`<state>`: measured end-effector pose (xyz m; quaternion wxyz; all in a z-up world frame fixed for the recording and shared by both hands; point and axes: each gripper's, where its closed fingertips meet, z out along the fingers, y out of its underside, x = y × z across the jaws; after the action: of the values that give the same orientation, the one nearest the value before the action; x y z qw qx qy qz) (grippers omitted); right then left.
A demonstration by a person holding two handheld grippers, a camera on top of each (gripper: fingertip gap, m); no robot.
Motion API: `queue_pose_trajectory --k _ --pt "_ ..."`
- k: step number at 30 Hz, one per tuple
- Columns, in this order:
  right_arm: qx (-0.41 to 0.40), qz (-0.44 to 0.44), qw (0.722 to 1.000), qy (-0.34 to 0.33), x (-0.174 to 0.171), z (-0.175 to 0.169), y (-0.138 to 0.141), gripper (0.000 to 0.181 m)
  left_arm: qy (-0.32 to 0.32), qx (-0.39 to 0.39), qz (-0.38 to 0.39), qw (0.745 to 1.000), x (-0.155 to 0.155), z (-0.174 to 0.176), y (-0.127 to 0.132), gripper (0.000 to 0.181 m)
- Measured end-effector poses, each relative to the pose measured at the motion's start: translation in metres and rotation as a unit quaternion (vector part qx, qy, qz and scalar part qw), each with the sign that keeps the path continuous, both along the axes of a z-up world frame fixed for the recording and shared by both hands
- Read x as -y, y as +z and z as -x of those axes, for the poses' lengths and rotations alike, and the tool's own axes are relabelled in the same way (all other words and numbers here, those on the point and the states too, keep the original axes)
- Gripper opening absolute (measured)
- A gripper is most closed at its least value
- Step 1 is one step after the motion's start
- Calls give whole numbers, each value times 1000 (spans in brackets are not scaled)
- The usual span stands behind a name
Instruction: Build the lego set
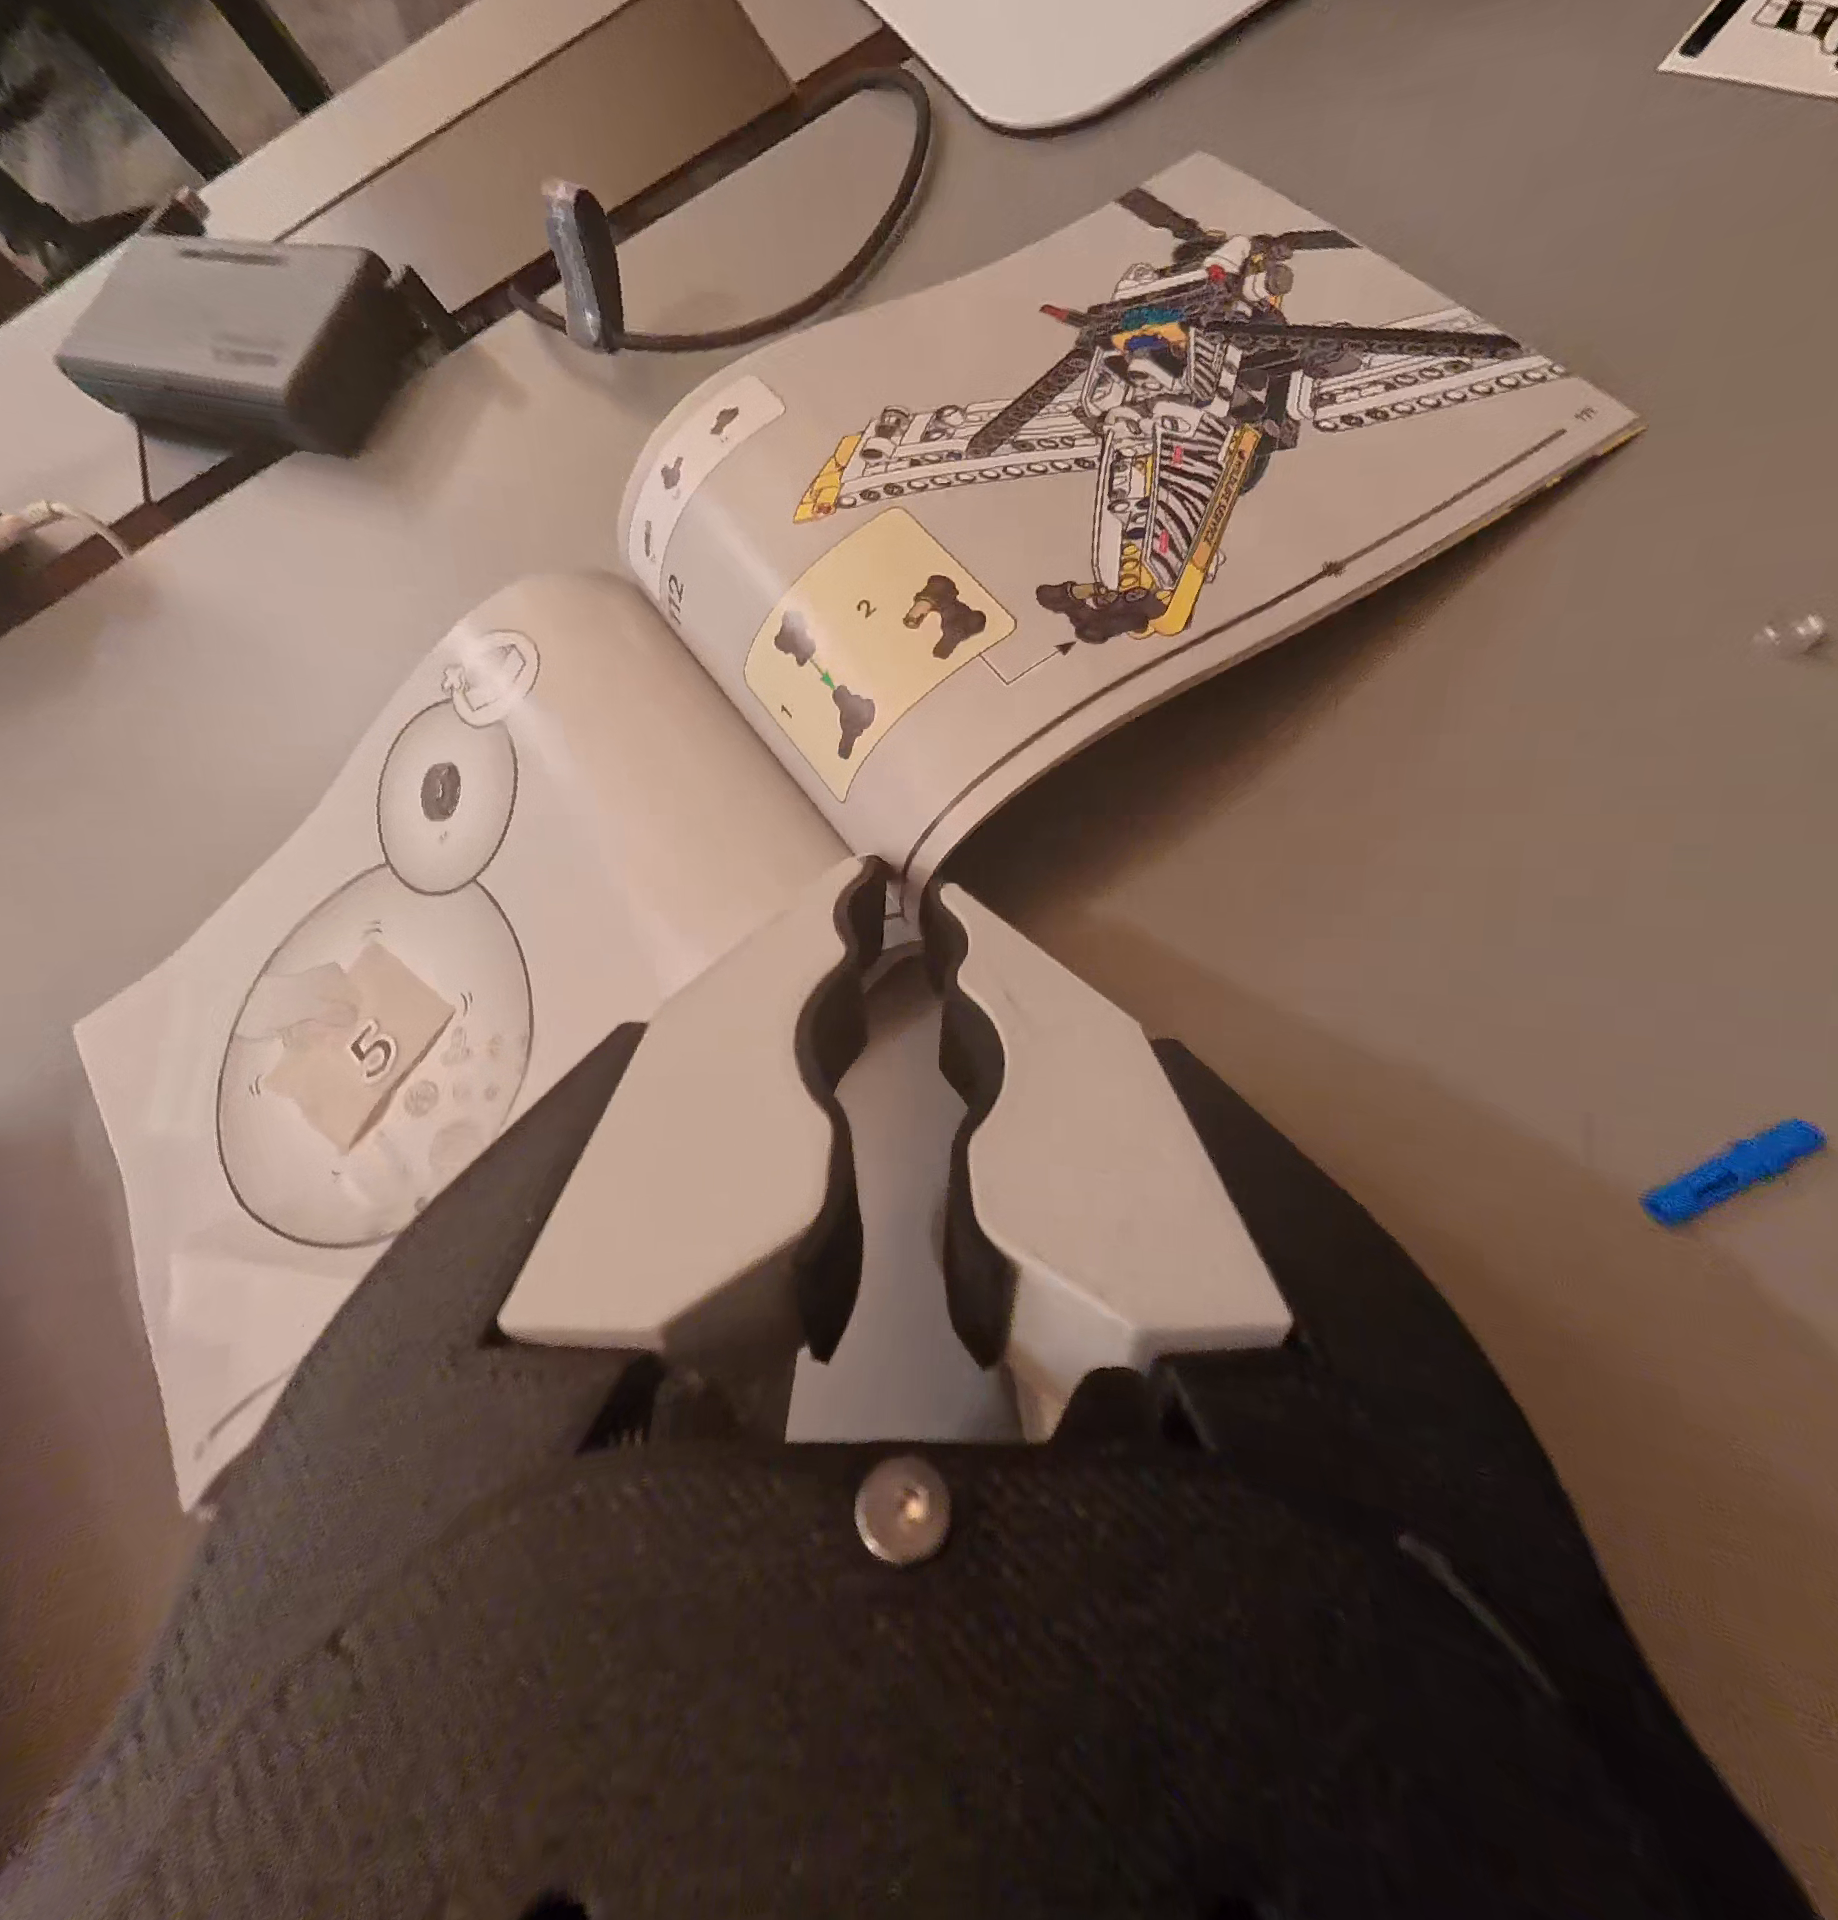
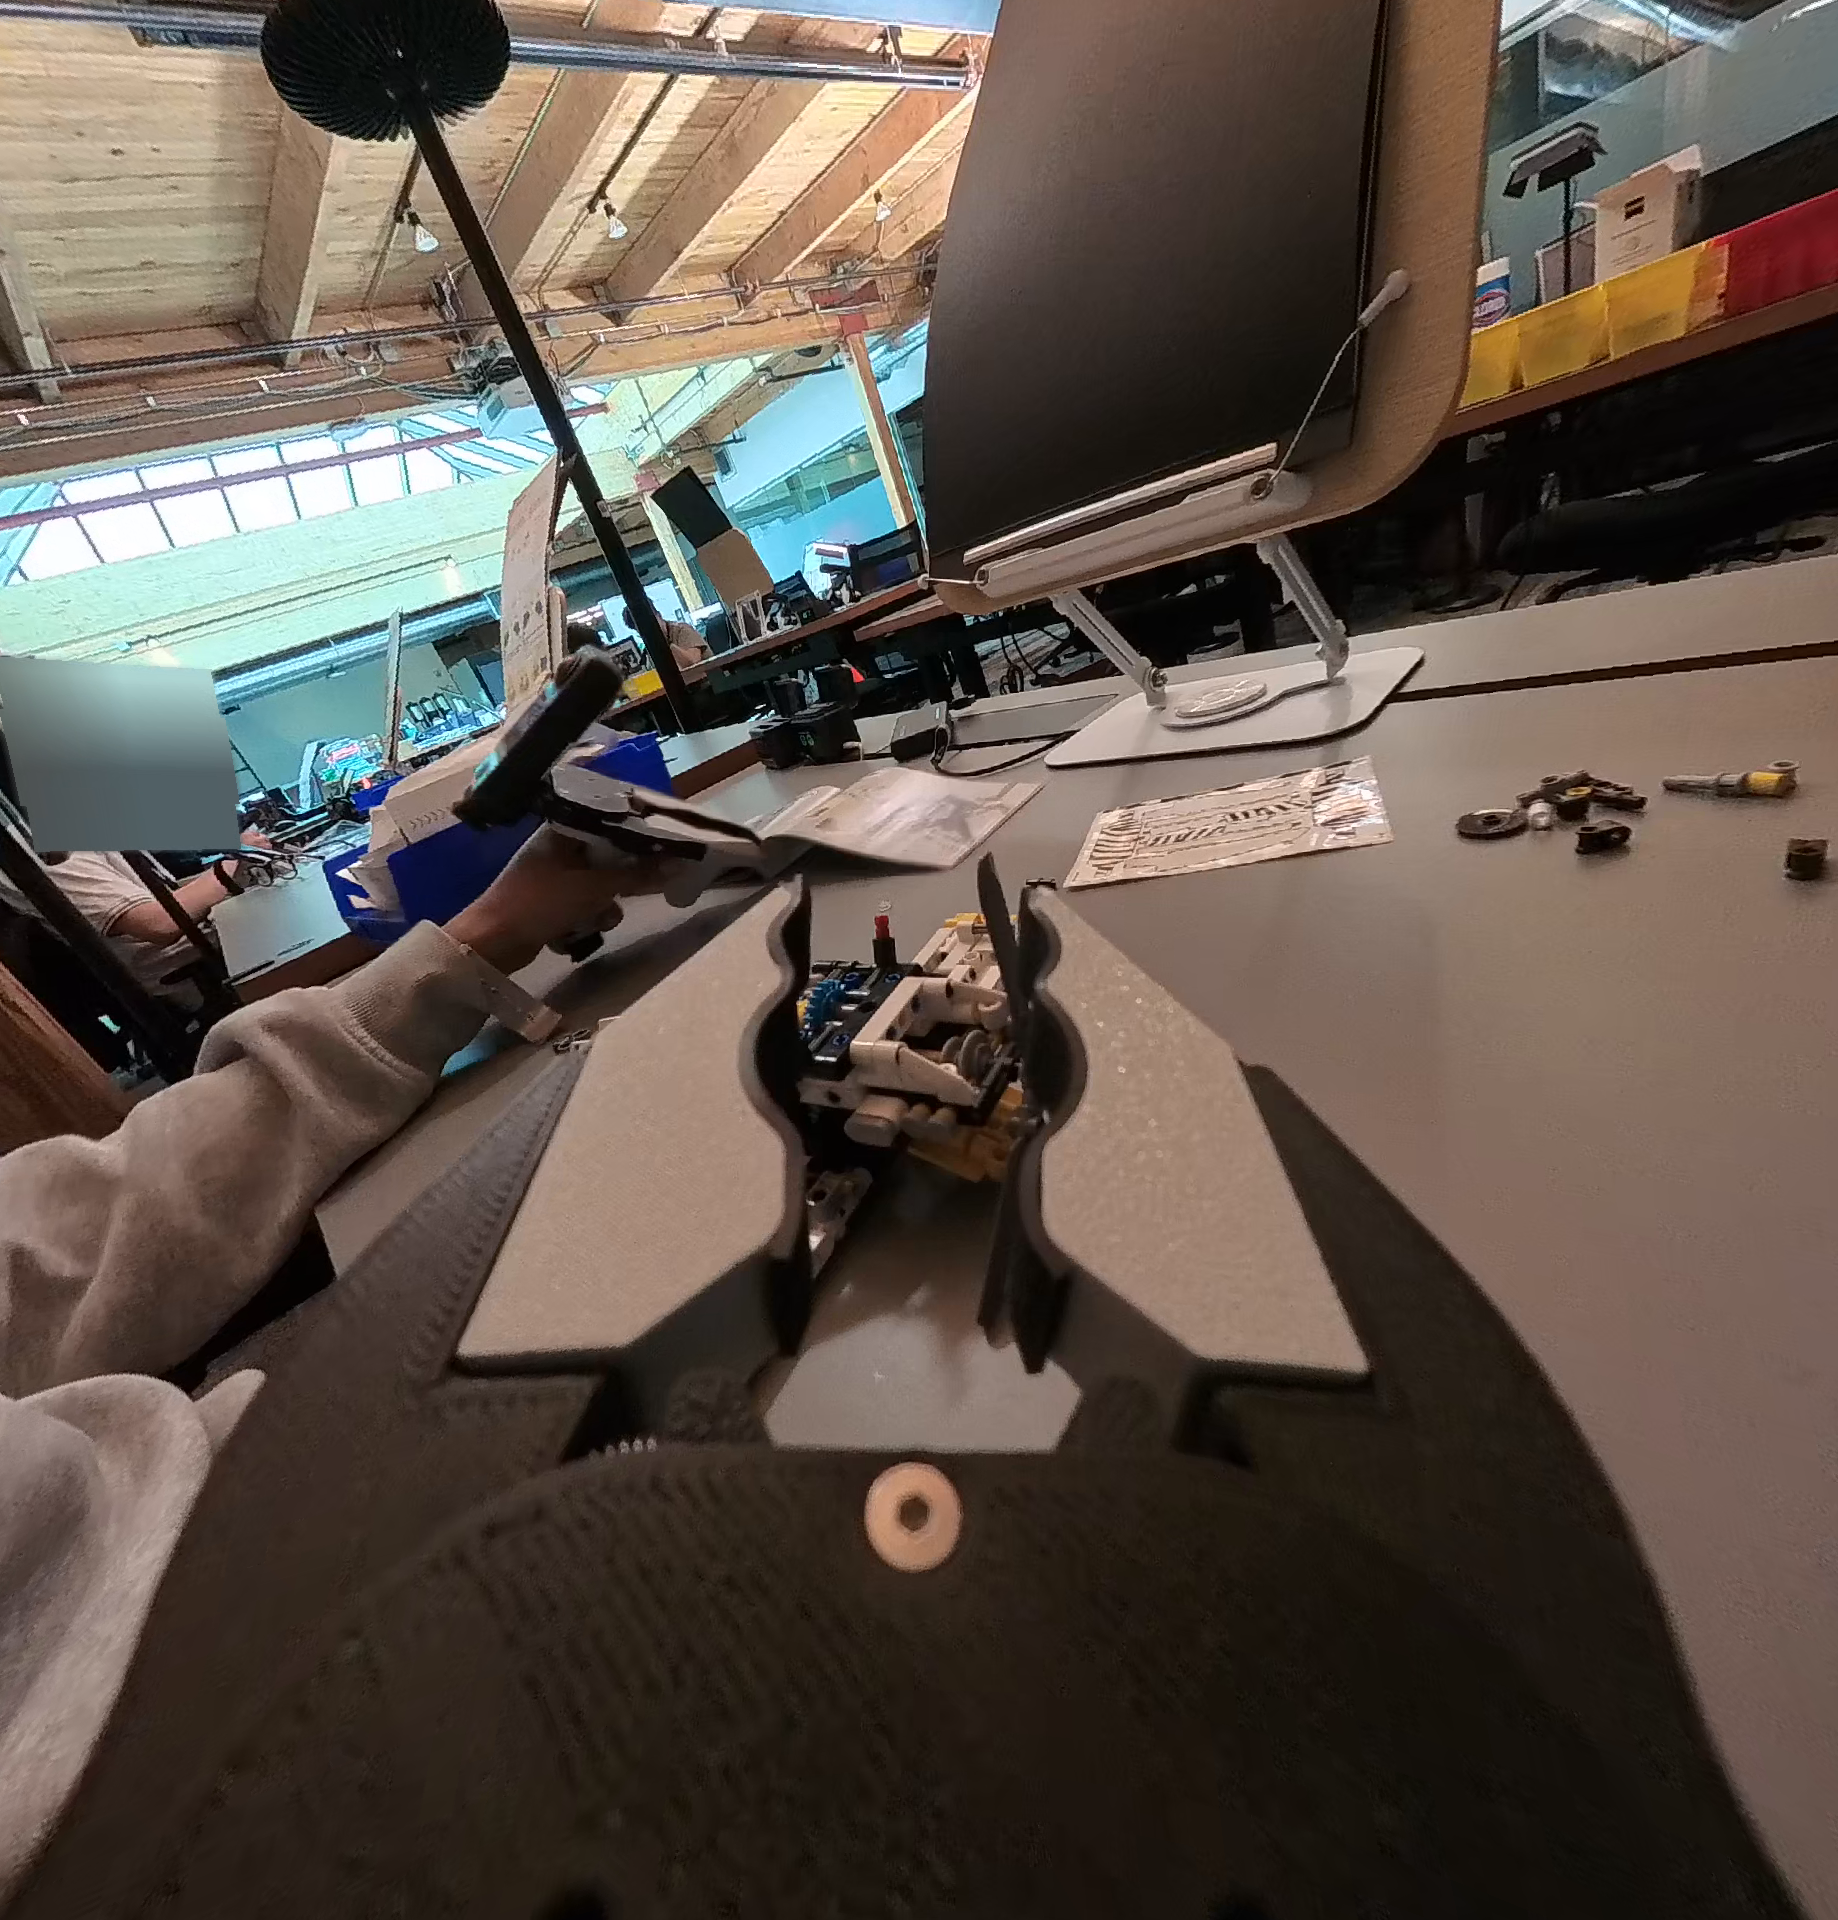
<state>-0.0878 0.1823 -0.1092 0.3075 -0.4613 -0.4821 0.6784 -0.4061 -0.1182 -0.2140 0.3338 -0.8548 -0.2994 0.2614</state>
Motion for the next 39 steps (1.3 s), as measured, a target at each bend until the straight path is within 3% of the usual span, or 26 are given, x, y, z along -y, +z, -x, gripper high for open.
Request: queue_pose_trajectory --k 4,10,20,30,39 --pt "-8 4 1000 -9 -3 -2 2 37 6 10 13 1000 14 -25 2 2" --pt "1 4 1000 -6 -2 -1 0 38 -32 -44 107 993 28 -46 -1 2" --pt "1 5 1000 -2 -1 0 0 38 -84 -38 27 995 0 -54 -3 4" --pt "7 12 1000 6 0 2 -1 38 -92 -64 55 992 -17 -44 -5 4" --pt "-2 12 1000 1 0 0 1 38 -77 -67 30 994 -11 -44 2 7"
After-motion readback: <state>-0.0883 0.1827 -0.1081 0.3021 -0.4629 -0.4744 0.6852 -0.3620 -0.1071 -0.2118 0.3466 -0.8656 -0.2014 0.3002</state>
